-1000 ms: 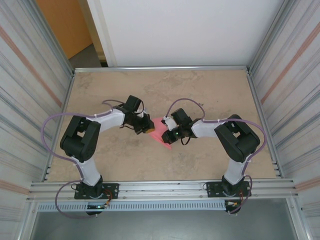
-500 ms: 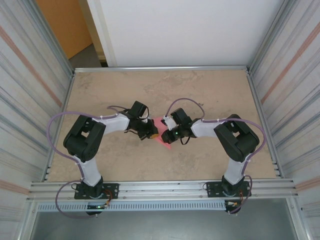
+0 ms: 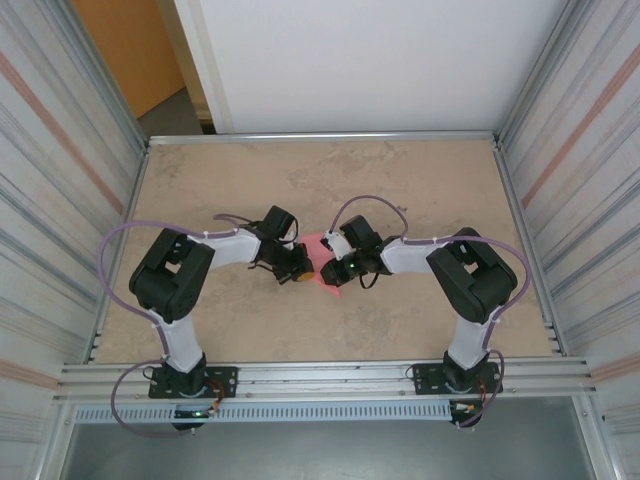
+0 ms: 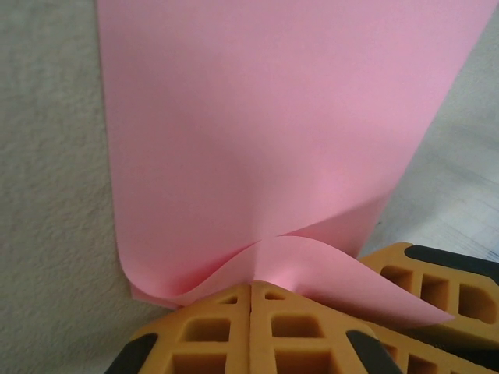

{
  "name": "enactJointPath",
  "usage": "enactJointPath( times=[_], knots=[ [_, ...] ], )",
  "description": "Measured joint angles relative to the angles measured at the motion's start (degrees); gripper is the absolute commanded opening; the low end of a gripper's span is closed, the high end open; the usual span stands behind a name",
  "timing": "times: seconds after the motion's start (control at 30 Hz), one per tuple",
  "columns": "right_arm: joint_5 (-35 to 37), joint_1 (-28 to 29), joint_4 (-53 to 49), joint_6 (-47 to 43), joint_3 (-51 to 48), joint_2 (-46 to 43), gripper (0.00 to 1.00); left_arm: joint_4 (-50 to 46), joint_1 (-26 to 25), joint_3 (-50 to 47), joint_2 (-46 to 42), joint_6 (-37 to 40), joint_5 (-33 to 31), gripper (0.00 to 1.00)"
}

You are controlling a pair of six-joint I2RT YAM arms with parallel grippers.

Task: Fold a paper plane with a square sheet of paper (pick it up from the middle)
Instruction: Third fold the triangle at the center of the table.

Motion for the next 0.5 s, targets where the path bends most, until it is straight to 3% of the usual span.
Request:
enactJointPath(
  times=[0.3,0.5],
  knots=[
    [1.9,-0.3,-1.0,4.1,0.0,-2.0,0.37,0.0,0.0,0.0,0.0,0.0,-0.3,0.0],
    [6.9,-2.8,-4.0,9.7,-1.8,-8.8,0.34,0.2,0.0,-0.1,0.0,0.0,-0.3,0.0]
  ],
)
